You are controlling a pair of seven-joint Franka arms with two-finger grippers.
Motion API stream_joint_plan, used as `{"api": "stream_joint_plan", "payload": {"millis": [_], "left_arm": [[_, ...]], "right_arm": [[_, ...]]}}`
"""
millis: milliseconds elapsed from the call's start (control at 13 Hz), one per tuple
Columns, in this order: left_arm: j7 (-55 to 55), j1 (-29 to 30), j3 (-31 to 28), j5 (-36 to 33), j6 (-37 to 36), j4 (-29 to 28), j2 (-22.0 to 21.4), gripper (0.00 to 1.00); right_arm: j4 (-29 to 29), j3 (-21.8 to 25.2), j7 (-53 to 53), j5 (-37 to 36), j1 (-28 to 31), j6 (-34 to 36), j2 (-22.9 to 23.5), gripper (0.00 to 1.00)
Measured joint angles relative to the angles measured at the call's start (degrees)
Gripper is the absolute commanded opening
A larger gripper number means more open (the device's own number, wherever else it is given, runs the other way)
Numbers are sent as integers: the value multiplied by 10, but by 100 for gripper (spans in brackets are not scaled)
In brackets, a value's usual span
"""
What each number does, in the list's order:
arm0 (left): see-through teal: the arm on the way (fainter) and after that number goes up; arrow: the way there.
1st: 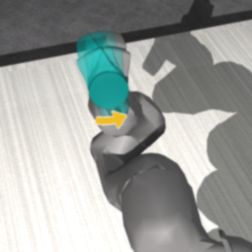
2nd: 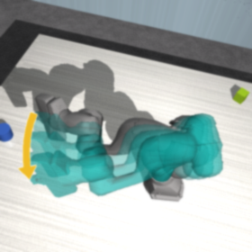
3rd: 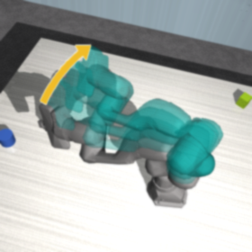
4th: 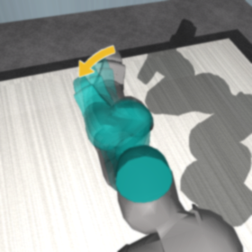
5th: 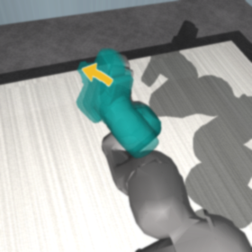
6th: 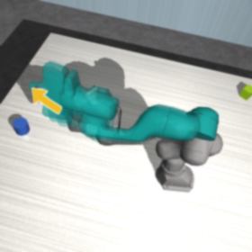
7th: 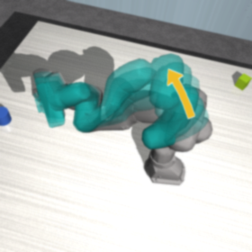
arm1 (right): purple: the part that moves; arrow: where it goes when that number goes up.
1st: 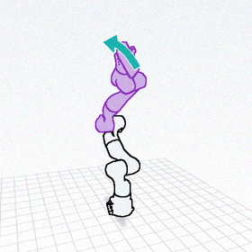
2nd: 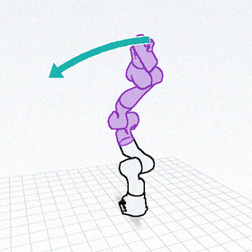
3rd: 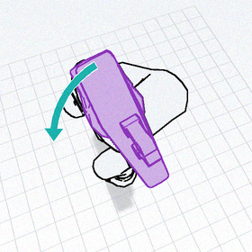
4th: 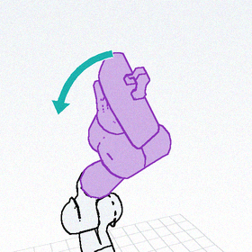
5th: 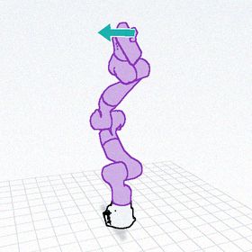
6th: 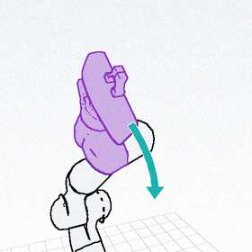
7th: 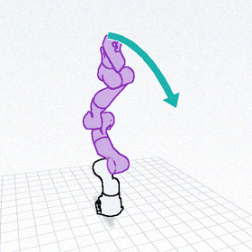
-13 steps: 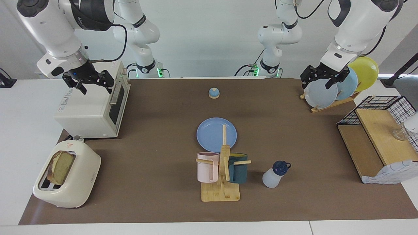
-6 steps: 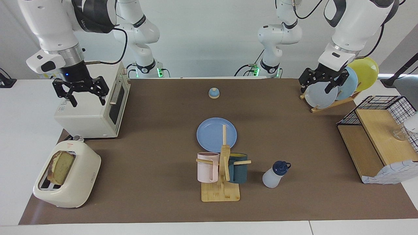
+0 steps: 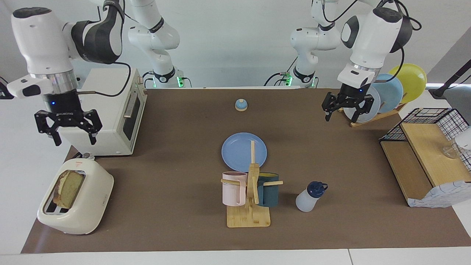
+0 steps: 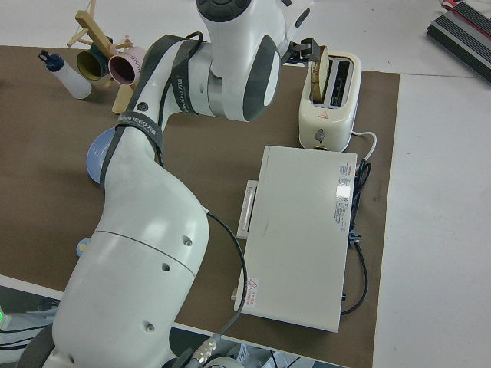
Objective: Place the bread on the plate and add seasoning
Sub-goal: 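Reach the left gripper toward the seasoning bottle while the right gripper reaches the toaster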
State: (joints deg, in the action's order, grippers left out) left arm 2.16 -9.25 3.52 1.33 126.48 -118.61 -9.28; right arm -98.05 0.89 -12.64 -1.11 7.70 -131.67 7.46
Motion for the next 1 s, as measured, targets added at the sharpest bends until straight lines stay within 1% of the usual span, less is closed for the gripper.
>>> {"api": "stream_joint_plan", "payload": {"millis": [231, 308, 386, 463, 540, 617, 694, 1002], "left_arm": [[1, -21, 0, 0, 124, -68, -1, 100], [5, -28, 0, 0, 166, -88, 4, 100], [11, -33, 0, 0, 203, -104, 13, 100], [17, -38, 0, 0, 242, -116, 26, 100], [24, -43, 0, 0, 286, -126, 43, 100], [34, -47, 0, 0, 335, -134, 63, 100], [41, -49, 0, 0, 376, -138, 84, 100], [48, -55, 0, 1, 482, -137, 153, 100]], "right_arm": [[0, 1, -3, 0, 13, -50, 47, 100], [1, 1, -7, 0, 15, -64, 57, 97], [1, 1, -18, 0, 17, -78, 67, 82], [1, 1, -32, 0, 19, -93, 76, 51], [1, 1, -50, 0, 21, -104, 84, 26], [1, 1, -67, 0, 22, -107, 88, 3], [2, 1, -76, 0, 22, -108, 89, 0], [15, -1, -83, 0, 21, -113, 89, 0]]}}
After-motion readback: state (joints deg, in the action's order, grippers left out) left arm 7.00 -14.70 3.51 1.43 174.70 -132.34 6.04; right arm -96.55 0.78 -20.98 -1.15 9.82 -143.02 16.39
